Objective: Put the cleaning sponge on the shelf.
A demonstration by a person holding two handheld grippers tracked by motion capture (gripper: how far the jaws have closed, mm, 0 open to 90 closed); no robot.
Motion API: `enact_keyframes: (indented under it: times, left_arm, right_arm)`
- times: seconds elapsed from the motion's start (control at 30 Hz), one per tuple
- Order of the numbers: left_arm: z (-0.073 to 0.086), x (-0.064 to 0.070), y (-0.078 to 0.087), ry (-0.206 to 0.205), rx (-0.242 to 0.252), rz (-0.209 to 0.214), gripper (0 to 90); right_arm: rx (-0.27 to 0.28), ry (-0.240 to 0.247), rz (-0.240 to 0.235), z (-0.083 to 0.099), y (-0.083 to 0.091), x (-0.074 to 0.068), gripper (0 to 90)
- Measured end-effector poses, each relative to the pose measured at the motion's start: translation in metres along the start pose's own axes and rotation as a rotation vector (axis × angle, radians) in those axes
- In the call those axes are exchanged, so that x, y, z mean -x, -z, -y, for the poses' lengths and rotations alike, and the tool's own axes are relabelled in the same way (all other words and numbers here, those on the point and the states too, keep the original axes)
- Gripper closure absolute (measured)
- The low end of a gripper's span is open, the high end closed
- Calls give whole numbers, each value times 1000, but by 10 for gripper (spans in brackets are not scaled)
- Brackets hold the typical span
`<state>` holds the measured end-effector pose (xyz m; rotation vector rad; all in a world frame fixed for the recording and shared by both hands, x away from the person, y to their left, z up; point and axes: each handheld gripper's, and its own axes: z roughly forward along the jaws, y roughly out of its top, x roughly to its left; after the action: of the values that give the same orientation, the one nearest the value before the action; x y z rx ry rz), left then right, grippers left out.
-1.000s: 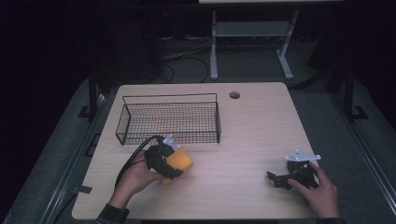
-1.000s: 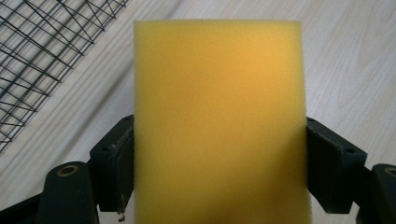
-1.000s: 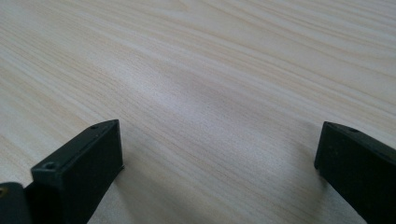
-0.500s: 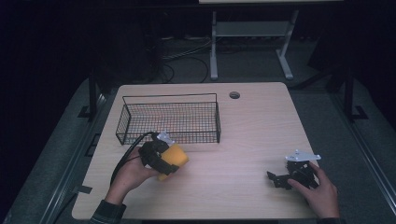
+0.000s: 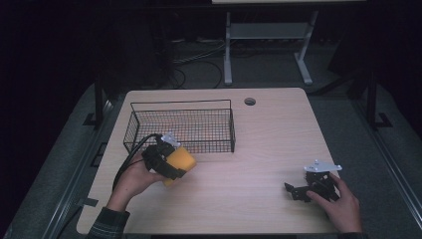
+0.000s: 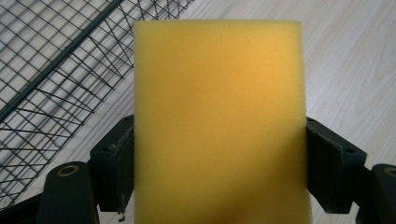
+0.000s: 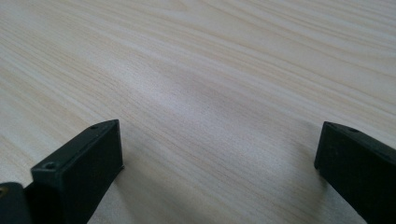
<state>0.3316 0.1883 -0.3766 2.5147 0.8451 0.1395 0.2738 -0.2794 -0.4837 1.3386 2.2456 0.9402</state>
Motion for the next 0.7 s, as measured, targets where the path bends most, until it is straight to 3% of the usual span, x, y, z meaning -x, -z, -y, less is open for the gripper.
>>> enact_keyframes:
  times: [0.7]
  left_arm:
    - [-9, -23, 10, 35, 4, -12, 225]
  right_arm:
    - [1, -1, -1, 0, 0, 0, 2]
